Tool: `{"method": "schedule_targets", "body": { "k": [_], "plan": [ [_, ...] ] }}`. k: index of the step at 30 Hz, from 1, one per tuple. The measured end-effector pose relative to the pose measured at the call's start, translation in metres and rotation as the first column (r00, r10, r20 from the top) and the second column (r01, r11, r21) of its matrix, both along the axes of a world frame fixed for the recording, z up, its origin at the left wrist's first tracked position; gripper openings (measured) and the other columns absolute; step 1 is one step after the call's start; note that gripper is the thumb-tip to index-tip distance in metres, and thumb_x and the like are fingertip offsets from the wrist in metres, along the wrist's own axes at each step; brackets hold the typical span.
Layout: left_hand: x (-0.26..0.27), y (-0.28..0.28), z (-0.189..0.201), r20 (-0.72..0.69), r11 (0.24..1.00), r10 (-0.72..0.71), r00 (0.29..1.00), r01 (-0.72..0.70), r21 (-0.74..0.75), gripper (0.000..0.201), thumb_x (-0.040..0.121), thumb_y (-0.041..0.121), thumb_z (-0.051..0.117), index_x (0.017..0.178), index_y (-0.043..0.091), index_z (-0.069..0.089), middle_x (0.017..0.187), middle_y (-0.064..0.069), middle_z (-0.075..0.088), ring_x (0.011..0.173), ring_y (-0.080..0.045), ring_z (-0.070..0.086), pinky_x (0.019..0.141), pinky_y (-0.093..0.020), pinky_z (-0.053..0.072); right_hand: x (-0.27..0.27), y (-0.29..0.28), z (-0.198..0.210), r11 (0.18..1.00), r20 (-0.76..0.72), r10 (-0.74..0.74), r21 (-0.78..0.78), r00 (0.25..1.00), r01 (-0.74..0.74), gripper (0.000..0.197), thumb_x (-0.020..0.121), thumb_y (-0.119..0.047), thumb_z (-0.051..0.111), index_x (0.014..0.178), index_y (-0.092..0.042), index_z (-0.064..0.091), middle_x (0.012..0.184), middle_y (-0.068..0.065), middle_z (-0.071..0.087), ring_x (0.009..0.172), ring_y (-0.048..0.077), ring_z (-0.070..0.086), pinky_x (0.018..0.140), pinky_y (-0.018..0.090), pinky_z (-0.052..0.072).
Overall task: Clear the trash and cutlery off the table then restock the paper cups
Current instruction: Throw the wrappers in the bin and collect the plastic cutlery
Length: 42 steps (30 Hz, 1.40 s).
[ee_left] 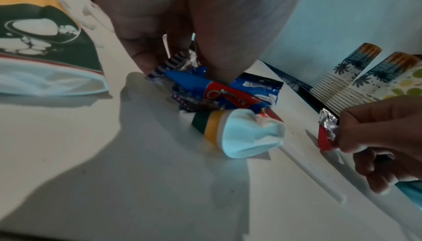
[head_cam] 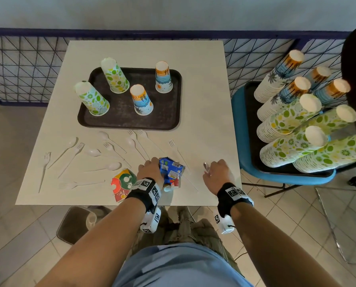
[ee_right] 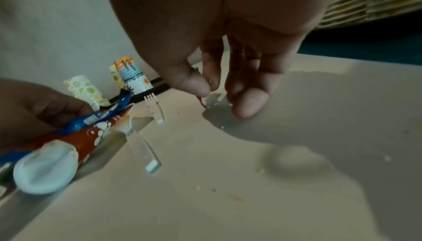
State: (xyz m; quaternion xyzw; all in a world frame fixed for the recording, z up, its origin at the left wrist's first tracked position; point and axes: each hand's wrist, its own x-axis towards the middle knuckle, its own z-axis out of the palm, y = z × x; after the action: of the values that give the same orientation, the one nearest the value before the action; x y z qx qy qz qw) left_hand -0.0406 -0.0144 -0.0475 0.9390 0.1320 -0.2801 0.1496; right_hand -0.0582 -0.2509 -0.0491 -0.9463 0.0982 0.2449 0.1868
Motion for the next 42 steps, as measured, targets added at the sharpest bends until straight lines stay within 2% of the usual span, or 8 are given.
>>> {"method": "schedule_targets", "body": {
  "k": [7, 14, 22, 28, 31, 35, 39, 42],
  "plan": [
    [0.0, 0.014, 0.009, -0.017, 0.994, -0.017, 1.0, 0.015, -0.105, 0.034, 0.095, 0.032, 0.066, 0.123, 0.013, 0.061, 0.121, -0.01, 0.07, 0.11, -0.032, 0.065, 0.091, -0.039, 0.051, -0.007, -0.004, 0.007, 0.938, 0.05, -0.257, 0.252, 0.965, 0.237, 0.023, 0.075, -0.032, 0.055, 0.065, -0.018, 0.04, 0.061, -0.005, 0.046, 0.06, 0.023, 0.045, 0.055, 0.031, 0.043],
    [-0.012, 0.032, 0.011, 0.094, 0.909, 0.249, 0.964, -0.199, -0.367, 0.022, 0.091, 0.02, 0.075, 0.107, 0.006, 0.07, 0.096, -0.01, 0.073, 0.083, -0.023, 0.064, 0.067, -0.026, 0.043, -0.004, 0.03, 0.03, 0.938, 0.157, -0.072, 0.346, 0.985, 0.014, 0.011, 0.079, -0.049, 0.052, 0.08, -0.039, 0.053, 0.097, -0.023, 0.067, 0.079, 0.01, 0.067, 0.074, 0.034, 0.059],
    [-0.018, 0.026, 0.027, 0.069, 0.796, 0.31, 0.948, -0.22, -0.563, 0.014, 0.097, 0.021, 0.064, 0.108, 0.013, 0.061, 0.099, -0.008, 0.071, 0.083, -0.023, 0.065, 0.064, -0.027, 0.045, 0.007, 0.09, 0.061, 0.897, 0.182, 0.297, 0.284, 0.937, -0.339, 0.016, 0.103, -0.024, 0.045, 0.092, -0.018, 0.054, 0.102, 0.005, 0.061, 0.088, 0.026, 0.059, 0.079, 0.037, 0.052],
    [-0.033, 0.022, 0.04, -0.123, 0.504, 0.46, 0.879, -0.373, -0.779, 0.025, 0.103, 0.014, 0.059, 0.127, 0.011, 0.053, 0.111, -0.014, 0.069, 0.078, -0.02, 0.071, 0.052, -0.023, 0.057, 0.007, 0.107, 0.053, 0.869, 0.121, 0.49, 0.006, 0.863, -0.495, 0.035, 0.104, -0.032, 0.037, 0.132, -0.018, 0.053, 0.129, 0.012, 0.05, 0.112, 0.031, 0.054, 0.095, 0.049, 0.051],
    [-0.039, 0.019, 0.043, -0.189, 0.328, 0.53, 0.827, -0.405, -0.854, 0.022, 0.104, 0.012, 0.054, 0.123, 0.02, 0.06, 0.12, -0.02, 0.072, 0.084, -0.024, 0.075, 0.069, -0.039, 0.063, 0.002, 0.11, 0.055, 0.863, 0.108, 0.506, -0.064, 0.856, -0.502, 0.035, 0.102, -0.038, 0.036, 0.131, -0.024, 0.05, 0.13, 0.013, 0.041, 0.105, 0.034, 0.052, 0.089, 0.051, 0.052],
    [-0.049, 0.019, 0.055, -0.046, 0.497, 0.52, 0.853, -0.347, -0.795, 0.024, 0.107, 0.035, 0.051, 0.121, 0.022, 0.064, 0.1, -0.004, 0.073, 0.063, 0.0, 0.073, 0.052, -0.018, 0.057, 0.001, 0.118, 0.053, 0.87, 0.147, 0.474, 0.077, 0.868, -0.488, 0.03, 0.1, -0.033, 0.04, 0.119, -0.022, 0.059, 0.119, 0.012, 0.039, 0.085, 0.034, 0.06, 0.082, 0.047, 0.058],
    [-0.058, 0.035, 0.051, -0.073, 0.475, 0.586, 0.807, -0.415, -0.776, 0.019, 0.104, 0.034, 0.057, 0.116, 0.021, 0.065, 0.099, -0.008, 0.073, 0.074, -0.017, 0.074, 0.051, -0.032, 0.062, -0.002, 0.126, 0.055, 0.838, 0.191, 0.486, 0.175, 0.853, -0.517, 0.015, 0.102, -0.032, 0.043, 0.097, -0.022, 0.054, 0.113, 0.011, 0.04, 0.078, 0.033, 0.059, 0.08, 0.049, 0.056],
    [-0.065, 0.052, 0.047, 0.074, 0.6, 0.575, 0.815, -0.359, -0.715, 0.016, 0.102, 0.031, 0.06, 0.113, 0.022, 0.068, 0.099, -0.006, 0.076, 0.079, -0.02, 0.074, 0.06, -0.031, 0.061, -0.007, 0.137, 0.058, 0.824, 0.229, 0.463, 0.244, 0.856, -0.511, 0.018, 0.101, -0.032, 0.049, 0.086, -0.023, 0.05, 0.107, 0.004, 0.039, 0.076, 0.028, 0.059, 0.08, 0.048, 0.055]
  ]
}}
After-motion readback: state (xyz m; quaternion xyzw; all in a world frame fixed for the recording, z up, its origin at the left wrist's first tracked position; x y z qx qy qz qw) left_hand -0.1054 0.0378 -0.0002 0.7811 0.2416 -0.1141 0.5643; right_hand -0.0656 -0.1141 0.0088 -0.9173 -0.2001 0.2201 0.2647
